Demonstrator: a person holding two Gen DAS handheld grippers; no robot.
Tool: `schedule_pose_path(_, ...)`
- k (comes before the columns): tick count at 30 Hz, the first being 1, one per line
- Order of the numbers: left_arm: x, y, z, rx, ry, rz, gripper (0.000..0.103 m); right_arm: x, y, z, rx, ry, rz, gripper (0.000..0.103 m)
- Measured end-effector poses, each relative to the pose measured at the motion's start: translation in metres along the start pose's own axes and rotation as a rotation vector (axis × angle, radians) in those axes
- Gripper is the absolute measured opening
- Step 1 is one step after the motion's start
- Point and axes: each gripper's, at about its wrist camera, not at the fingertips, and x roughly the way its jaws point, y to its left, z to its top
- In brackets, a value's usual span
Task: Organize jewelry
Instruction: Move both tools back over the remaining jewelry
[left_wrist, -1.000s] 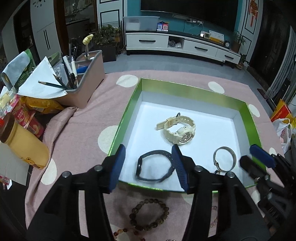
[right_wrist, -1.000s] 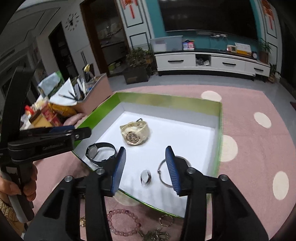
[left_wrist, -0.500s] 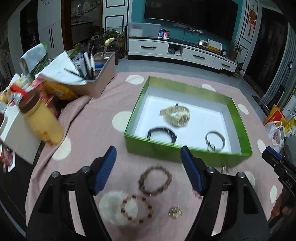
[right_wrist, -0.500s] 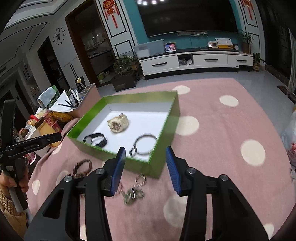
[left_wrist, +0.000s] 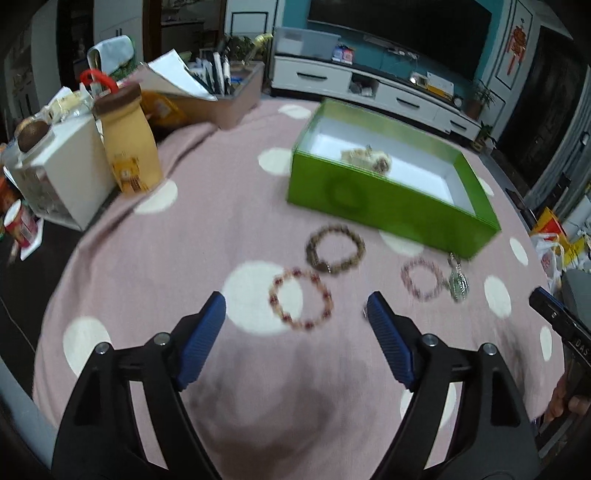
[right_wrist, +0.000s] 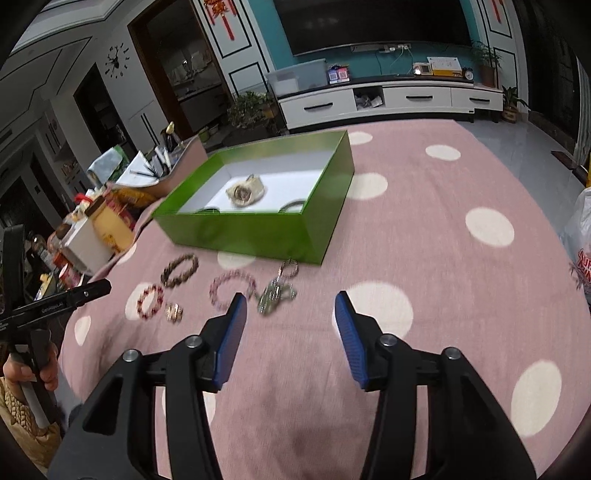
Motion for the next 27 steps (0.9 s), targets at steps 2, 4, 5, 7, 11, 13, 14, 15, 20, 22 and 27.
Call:
schedule_pose_path(2,0.001,-0.003,-0.011,0.013,0.019,-0.013,0.081,0.001,0.003,-0.008,0.001,0.019,0.009,0.051)
schedule_pose_path(4,0.003,-0.008,-0.021,0.022,0.035,-0.025,0.081,0.003,0.007,-0.014,-0.002,0.035,0.015,0.051)
schedule_pose_path(5,0.003,-0.01,-0.025,0.027,0.044,-0.032,0.081,0.004,0.009,-0.017,-0.005,0.043,0.015,0.051)
schedule_pose_path(7,0.004,-0.015,-0.031,0.041,0.053,-0.04,0.081,0.007,0.012,-0.022,-0.006,0.055,0.019,0.051)
schedule_pose_path(11,0.006,-0.022,-0.039,0.06,0.065,-0.048,0.081,0.012,0.014,-0.026,0.006,0.071,0.034,0.051)
schedule_pose_path(13,0.008,-0.024,-0.042,0.067,0.069,-0.055,0.081,0.015,0.015,-0.028,0.013,0.079,0.043,0.051)
schedule_pose_path(14,0.008,-0.025,-0.043,0.07,0.071,-0.057,0.081,0.016,0.015,-0.028,0.014,0.082,0.046,0.051)
schedule_pose_path(15,0.01,-0.027,-0.044,0.076,0.074,-0.062,0.081,0.017,0.015,-0.028,0.016,0.085,0.049,0.051)
schedule_pose_path(20,0.016,-0.035,-0.046,0.102,0.079,-0.076,0.081,0.025,0.014,-0.03,0.031,0.1,0.062,0.051)
schedule_pose_path(22,0.02,-0.039,-0.046,0.114,0.079,-0.082,0.081,0.028,0.014,-0.029,0.037,0.105,0.067,0.051)
schedule_pose_path(27,0.033,-0.049,-0.041,0.143,0.075,-0.082,0.081,0.038,0.012,-0.028,0.045,0.116,0.076,0.051)
